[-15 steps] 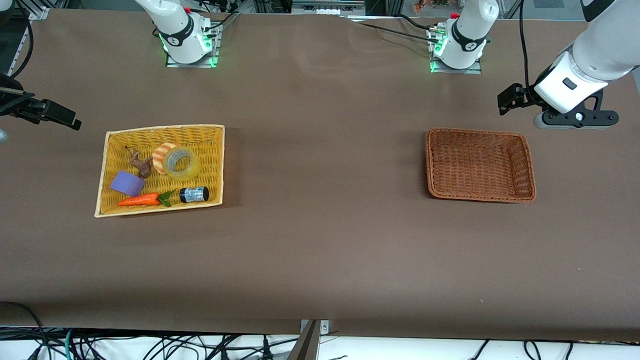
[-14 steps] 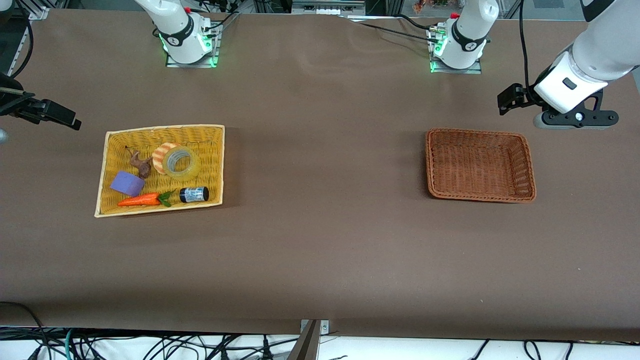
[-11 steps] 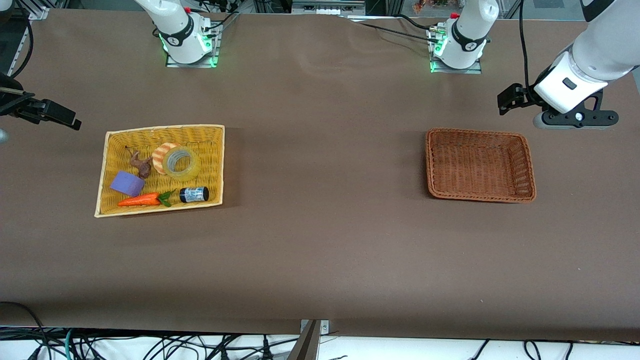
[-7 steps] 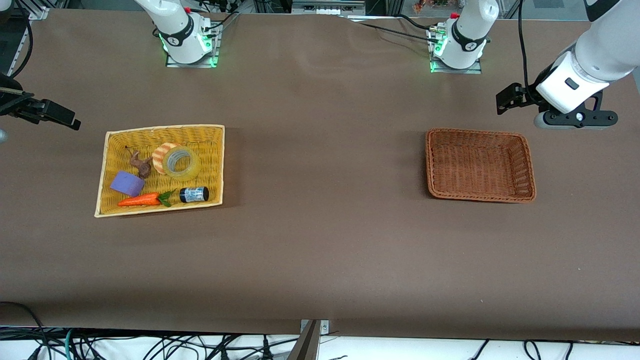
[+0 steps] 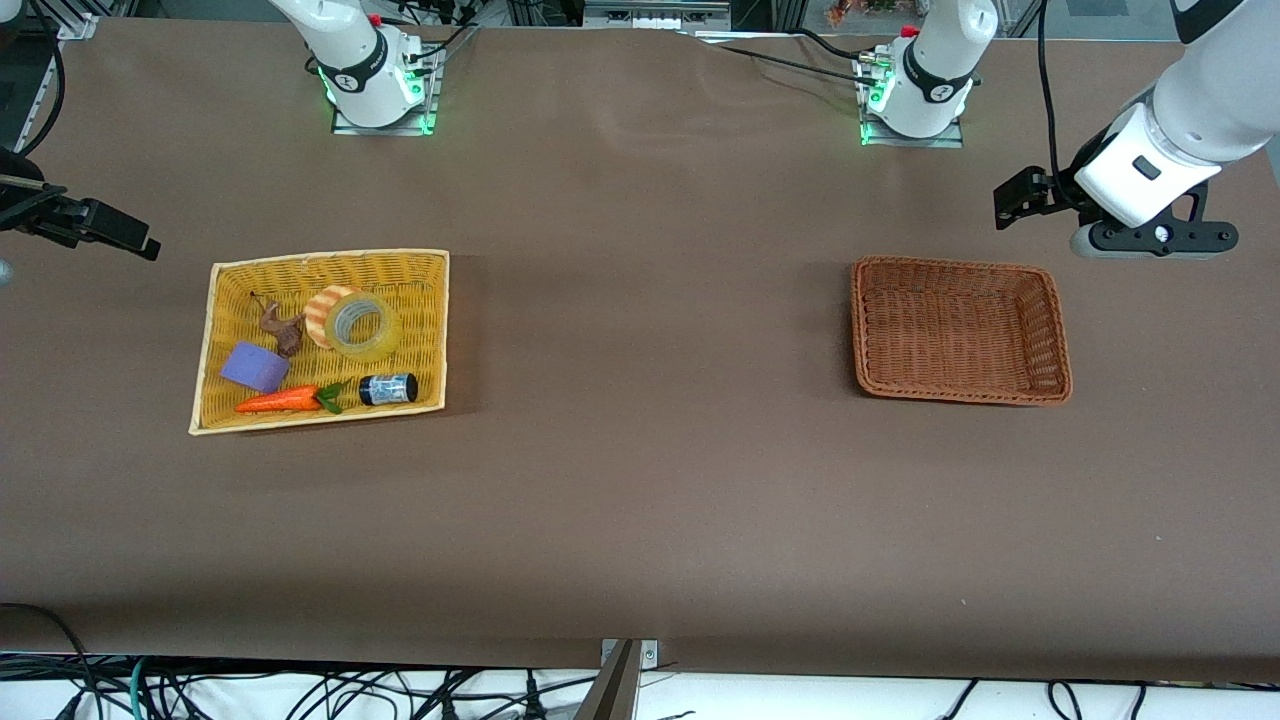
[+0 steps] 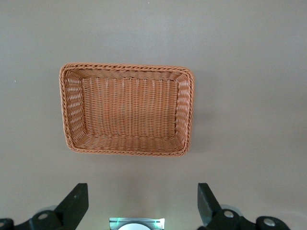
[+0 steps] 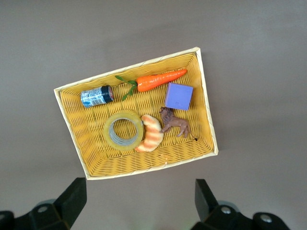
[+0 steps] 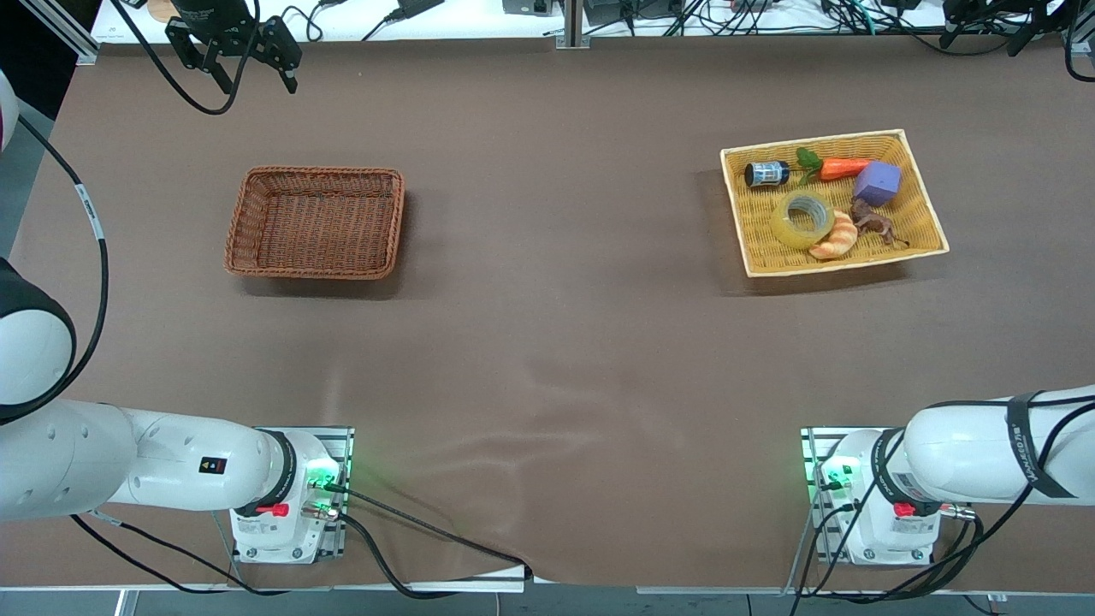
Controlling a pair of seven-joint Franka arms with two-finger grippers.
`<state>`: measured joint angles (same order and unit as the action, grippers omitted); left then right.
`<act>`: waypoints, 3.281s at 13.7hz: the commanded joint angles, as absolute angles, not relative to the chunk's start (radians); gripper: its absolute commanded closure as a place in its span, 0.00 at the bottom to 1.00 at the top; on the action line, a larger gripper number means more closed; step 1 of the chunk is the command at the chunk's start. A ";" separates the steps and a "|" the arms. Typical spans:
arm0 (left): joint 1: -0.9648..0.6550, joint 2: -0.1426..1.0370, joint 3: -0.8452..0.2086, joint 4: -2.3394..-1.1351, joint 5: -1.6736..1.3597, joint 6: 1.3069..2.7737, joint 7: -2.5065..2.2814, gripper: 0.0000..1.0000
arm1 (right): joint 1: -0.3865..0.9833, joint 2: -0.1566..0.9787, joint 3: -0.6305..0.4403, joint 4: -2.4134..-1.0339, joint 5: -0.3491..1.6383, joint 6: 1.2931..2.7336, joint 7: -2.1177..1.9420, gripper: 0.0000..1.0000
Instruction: Transfer tape with both arms
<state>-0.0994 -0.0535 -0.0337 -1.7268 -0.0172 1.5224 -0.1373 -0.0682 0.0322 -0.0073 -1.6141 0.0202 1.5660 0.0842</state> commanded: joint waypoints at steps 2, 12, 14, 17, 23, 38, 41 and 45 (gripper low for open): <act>-0.068 -0.046 -0.038 -1.703 -0.035 1.499 -0.129 0.00 | -0.078 0.040 -0.003 -1.592 0.015 1.559 0.072 0.00; -0.061 -0.046 -0.037 -1.703 -0.035 1.497 -0.129 0.00 | -0.078 0.040 -0.003 -1.592 0.015 1.559 0.074 0.00; -0.061 -0.046 -0.038 -1.704 -0.035 1.499 -0.129 0.00 | -0.078 0.040 -0.003 -1.592 0.015 1.559 0.075 0.00; -0.061 -0.046 -0.038 -1.704 -0.035 1.499 -0.129 0.00 | -0.078 0.038 -0.003 -1.592 0.015 1.559 0.077 0.00; -0.061 -0.046 -0.038 -1.704 -0.035 1.499 -0.130 0.00 | -0.072 0.044 -0.002 -1.592 0.005 1.559 0.084 0.00; -0.061 -0.044 -0.040 -1.704 -0.035 1.499 -0.130 0.00 | -0.051 0.020 0.087 -2.010 0.026 1.797 0.104 0.00; -0.061 -0.044 -0.040 -1.704 -0.035 1.499 -0.130 0.00 | -0.052 -0.002 0.204 -2.175 0.025 1.977 0.266 0.00; -0.061 -0.044 -0.040 -1.704 -0.035 1.499 -0.130 0.00 | -0.052 0.032 0.235 -2.296 0.023 2.178 0.310 0.00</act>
<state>-0.0728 -0.0534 -0.0336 -1.7268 -0.0172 1.5185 -0.1367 -0.0397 0.0531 0.2359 -2.2194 0.0221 2.0918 0.3055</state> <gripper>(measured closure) 0.000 0.000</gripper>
